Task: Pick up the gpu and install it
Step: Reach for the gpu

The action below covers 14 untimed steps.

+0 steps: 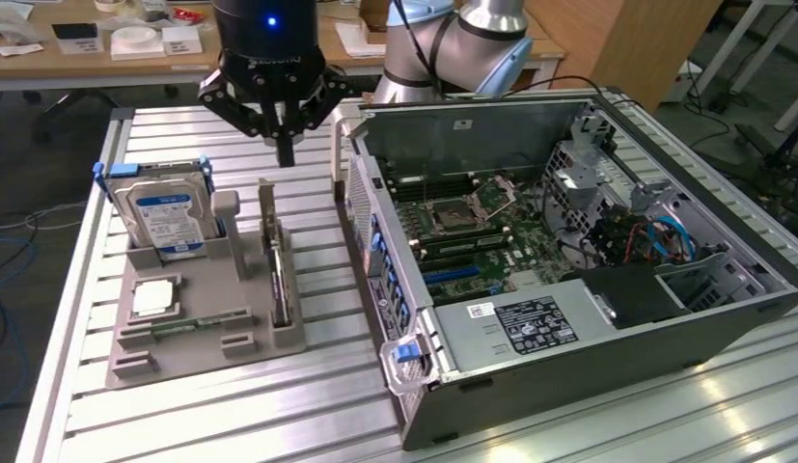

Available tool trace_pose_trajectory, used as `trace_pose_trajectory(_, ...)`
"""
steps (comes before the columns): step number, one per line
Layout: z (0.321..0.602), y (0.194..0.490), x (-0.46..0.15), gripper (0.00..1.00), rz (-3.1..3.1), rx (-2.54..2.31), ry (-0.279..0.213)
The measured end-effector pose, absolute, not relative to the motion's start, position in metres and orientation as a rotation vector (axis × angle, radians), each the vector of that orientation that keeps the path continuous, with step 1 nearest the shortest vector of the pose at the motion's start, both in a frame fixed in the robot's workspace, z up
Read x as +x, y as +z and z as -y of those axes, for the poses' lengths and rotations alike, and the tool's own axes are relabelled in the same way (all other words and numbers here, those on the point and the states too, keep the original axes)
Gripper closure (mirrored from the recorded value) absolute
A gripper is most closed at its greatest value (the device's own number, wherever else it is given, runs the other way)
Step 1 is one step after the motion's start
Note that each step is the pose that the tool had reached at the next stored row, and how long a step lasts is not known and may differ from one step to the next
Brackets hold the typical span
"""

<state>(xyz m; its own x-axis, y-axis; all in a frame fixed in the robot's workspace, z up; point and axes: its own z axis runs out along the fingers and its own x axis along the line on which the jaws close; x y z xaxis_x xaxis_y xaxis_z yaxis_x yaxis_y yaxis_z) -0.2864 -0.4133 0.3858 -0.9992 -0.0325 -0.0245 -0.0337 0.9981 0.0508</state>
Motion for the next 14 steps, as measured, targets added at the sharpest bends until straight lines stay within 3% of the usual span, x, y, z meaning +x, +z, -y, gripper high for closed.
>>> trace_pose_trajectory(14,0.416,0.383,-0.311,0.89,-3.117,-0.051,0.08)
